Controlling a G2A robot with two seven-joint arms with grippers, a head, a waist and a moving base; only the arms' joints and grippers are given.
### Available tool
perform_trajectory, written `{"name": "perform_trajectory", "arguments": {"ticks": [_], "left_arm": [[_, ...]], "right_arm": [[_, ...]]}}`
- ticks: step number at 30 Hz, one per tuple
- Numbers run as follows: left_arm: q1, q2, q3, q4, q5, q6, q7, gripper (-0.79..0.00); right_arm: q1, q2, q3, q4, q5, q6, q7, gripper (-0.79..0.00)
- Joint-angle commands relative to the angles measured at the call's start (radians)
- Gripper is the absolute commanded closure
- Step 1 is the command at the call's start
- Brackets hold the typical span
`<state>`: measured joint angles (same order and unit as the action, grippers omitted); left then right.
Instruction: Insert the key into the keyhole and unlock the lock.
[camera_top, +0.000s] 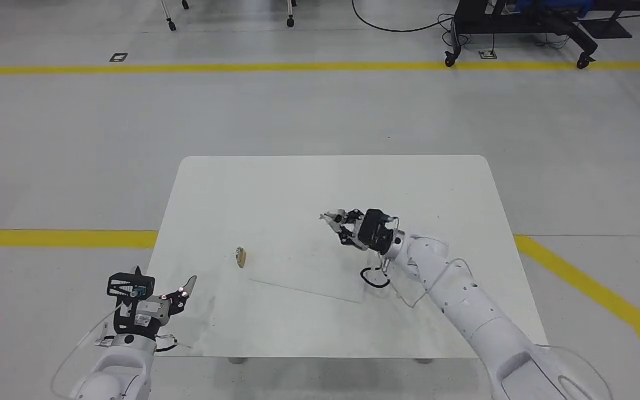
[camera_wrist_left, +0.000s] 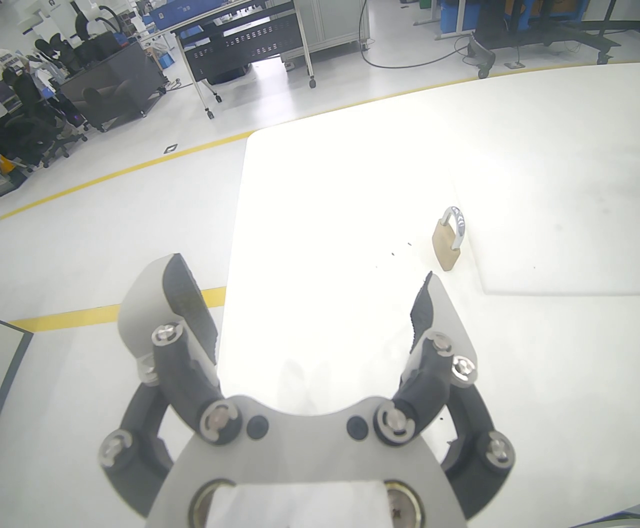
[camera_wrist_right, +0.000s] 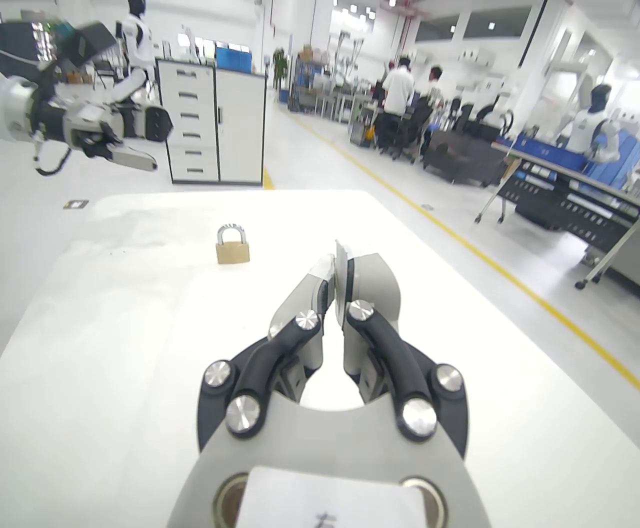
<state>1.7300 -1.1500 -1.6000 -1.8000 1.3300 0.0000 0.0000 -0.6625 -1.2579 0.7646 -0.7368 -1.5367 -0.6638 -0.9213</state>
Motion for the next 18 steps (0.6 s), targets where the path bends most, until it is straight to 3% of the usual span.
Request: {"name": "perform_trajectory", "arguments": {"ticks": [1,9,17,18], "left_arm": [[0.000,0.000,0.000,0.000,0.000,0.000,0.000,-0.785],[0.000,0.000,0.000,0.000,0.000,0.000,0.000,-0.785],[0.000,0.000,0.000,0.000,0.000,0.000,0.000,-0.785],[0.000,0.001,-0.007,-0.004,0.056,0.032,0.008,-0.785]], "right_arm": [[-0.033,0.032,0.038,-0.037,-0.034,-0.020,-0.074,0.000],[-0.161,0.131,0.175,-0.199,-0.103,-0.100,-0.135,0.000],[-0.169,0.134,0.183,-0.204,-0.098,-0.097,-0.138,0.000],[-0.169,0.134,0.183,-0.204,-0.098,-0.097,-0.138,0.000]]}}
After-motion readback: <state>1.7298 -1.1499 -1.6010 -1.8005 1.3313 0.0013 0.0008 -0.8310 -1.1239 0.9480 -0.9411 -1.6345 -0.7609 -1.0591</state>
